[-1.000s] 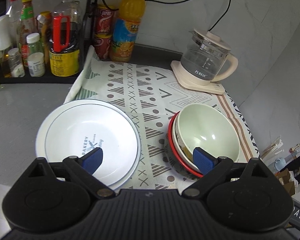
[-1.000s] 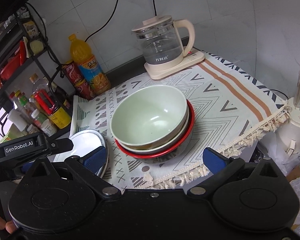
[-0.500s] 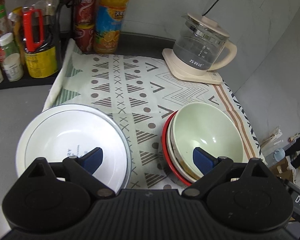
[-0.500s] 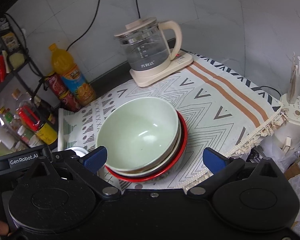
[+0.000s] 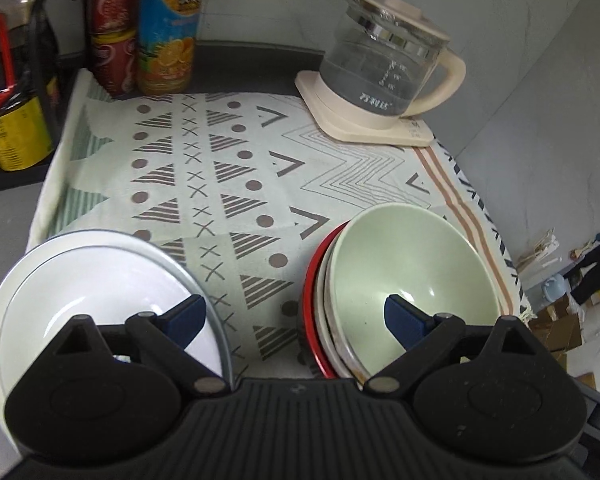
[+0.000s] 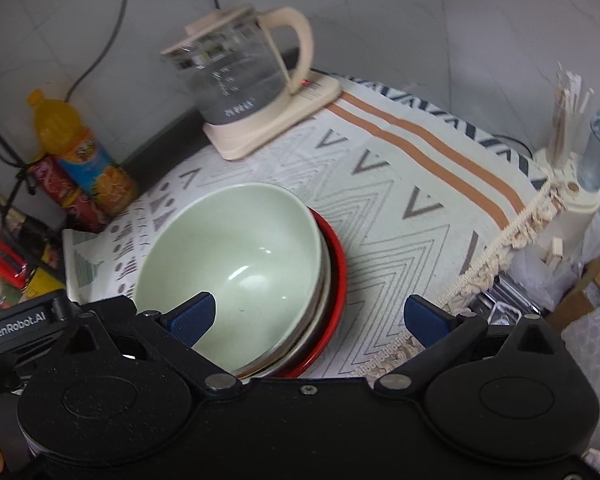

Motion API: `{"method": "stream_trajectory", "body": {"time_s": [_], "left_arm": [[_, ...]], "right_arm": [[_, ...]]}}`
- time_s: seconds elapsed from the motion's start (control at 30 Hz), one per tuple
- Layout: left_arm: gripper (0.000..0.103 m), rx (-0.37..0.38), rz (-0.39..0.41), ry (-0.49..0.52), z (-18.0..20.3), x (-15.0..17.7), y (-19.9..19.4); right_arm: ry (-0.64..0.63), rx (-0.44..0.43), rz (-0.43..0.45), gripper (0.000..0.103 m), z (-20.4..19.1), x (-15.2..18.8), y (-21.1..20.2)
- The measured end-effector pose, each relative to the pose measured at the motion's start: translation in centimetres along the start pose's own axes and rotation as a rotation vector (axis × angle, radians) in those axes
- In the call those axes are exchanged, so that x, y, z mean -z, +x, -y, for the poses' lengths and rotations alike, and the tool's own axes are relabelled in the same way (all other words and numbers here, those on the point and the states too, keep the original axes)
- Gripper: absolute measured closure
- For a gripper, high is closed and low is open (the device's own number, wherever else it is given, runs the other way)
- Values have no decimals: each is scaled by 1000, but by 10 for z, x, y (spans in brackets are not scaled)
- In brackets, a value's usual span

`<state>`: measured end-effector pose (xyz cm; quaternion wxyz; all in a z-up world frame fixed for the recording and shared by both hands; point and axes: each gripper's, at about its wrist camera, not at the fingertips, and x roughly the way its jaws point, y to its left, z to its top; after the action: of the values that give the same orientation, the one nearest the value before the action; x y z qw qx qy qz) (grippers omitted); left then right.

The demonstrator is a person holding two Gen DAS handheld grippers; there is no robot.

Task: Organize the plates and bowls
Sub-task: 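Move both grippers to the green bowl stack's rim and close on it, then lift the nested bowls and red plate with both grippers toward the plate stack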

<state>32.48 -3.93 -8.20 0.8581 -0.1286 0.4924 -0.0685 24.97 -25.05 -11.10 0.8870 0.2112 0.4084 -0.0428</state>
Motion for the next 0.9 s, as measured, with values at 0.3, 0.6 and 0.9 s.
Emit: {"method": "stream_trajectory", "body": {"time_s": [0.3, 0.6, 0.9], "left_arm": [[10, 40, -83, 32, 10, -10, 37], [30, 52, -149, -5, 4, -14, 61], [68, 84, -224, -77, 0, -9, 76]], "right_arm": [[8, 60, -26, 1, -1, -6, 22], [71, 87, -96, 10, 9, -6, 45], [163, 13, -169, 46, 20, -2, 60]]}}
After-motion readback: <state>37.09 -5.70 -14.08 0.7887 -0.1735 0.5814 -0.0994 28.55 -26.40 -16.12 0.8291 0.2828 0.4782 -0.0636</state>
